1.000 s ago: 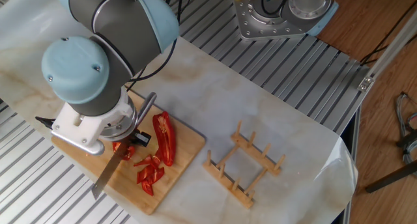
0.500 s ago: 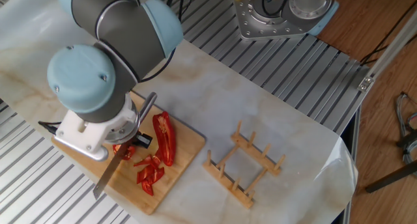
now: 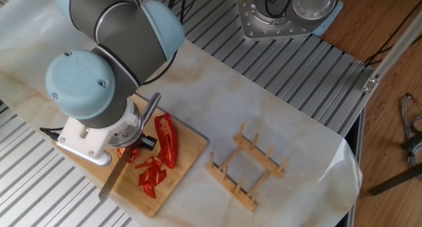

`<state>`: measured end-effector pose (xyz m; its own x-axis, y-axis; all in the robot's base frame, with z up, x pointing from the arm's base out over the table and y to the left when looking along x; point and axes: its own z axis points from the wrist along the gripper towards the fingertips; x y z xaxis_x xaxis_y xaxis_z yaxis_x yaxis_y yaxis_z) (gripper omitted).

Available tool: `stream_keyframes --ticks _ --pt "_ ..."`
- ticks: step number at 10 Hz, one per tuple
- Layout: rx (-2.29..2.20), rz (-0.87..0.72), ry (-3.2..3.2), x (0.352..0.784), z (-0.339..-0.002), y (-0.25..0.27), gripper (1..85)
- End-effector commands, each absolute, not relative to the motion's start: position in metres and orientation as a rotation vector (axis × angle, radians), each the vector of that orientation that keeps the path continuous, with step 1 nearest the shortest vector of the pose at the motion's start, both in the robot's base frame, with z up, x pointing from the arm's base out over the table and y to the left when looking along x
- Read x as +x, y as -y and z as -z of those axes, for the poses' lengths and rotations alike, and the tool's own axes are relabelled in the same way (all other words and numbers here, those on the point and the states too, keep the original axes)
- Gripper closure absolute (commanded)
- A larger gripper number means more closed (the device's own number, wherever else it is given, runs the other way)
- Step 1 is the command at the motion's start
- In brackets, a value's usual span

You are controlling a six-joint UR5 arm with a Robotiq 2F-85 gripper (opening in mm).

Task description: Chop the chili peppers

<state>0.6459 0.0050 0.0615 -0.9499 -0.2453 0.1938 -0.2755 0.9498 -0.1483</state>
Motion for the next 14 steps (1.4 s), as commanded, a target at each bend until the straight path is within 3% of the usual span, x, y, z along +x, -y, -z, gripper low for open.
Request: stream_keyframes --ticks 1,5,14 --pt "0.390 -0.262 2.933 0.646 -0.067 -0.004 84.3" --pt "0.394 -0.235 2.950 0.646 -0.076 -0.005 84.3" --pt "0.345 -0.273 2.964 0.653 -0.059 0.013 84.3"
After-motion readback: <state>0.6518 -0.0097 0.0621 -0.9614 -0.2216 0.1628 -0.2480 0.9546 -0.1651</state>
